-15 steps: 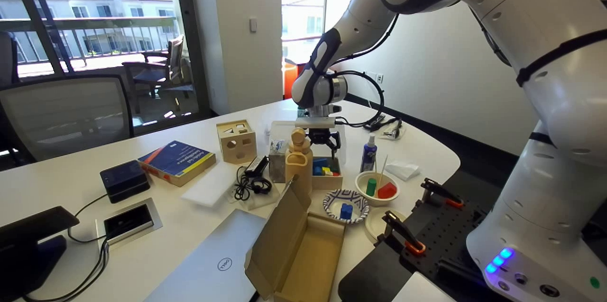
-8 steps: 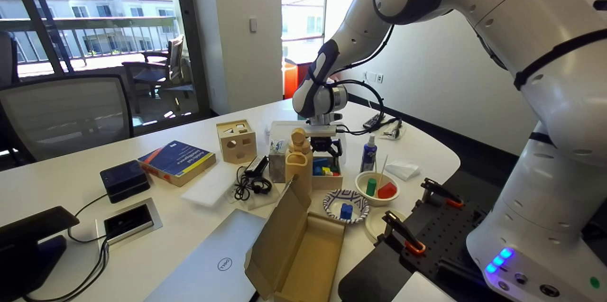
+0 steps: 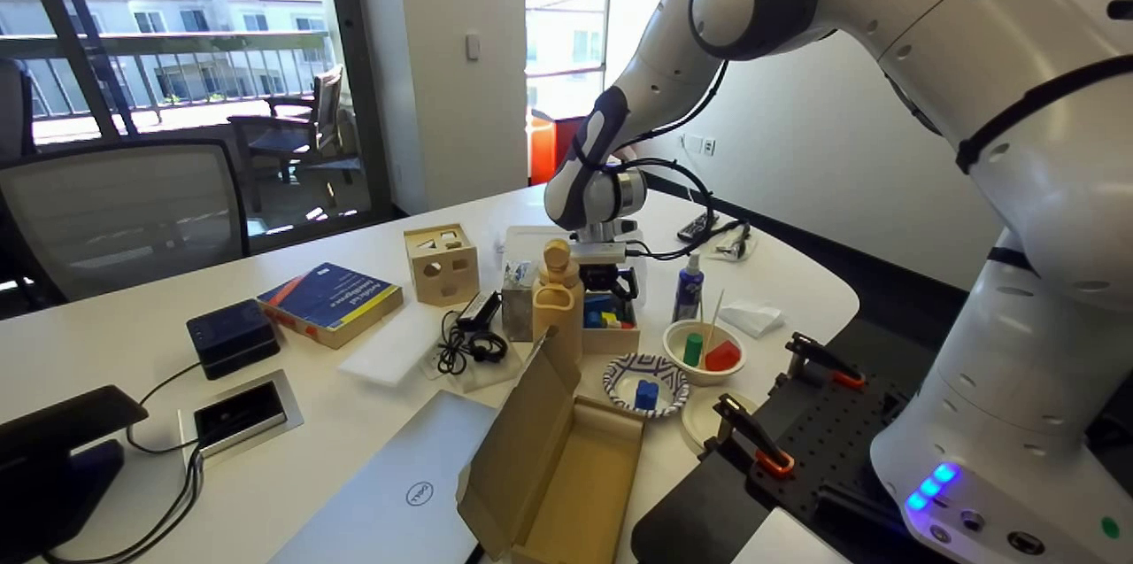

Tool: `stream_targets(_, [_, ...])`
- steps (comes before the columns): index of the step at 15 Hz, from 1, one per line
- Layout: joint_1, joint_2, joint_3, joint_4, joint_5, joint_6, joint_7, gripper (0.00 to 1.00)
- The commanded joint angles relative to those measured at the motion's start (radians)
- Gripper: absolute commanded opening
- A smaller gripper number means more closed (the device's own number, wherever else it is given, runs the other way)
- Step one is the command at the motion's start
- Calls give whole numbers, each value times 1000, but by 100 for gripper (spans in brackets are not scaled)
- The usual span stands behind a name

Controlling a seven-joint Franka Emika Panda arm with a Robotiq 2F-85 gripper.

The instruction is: Remove one blue block from the wooden box and put it in the white bowl.

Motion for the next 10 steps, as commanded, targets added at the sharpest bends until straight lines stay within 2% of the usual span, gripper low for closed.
stream_targets(1, [24,32,-17,48,-15,-29,27,100])
stream_targets(3, [31,44,-21,61,-19,-41,31,100])
stream_targets(4, [32,48,-22,66,-20,-46,30,93])
stream_targets(5, [33,49,-23,72,-21,-56,30,72])
stream_targets(7, [33,53,-25,81,-23,-74,33,68])
stream_targets(10, [35,58,-29,90,-24,-101,34,44])
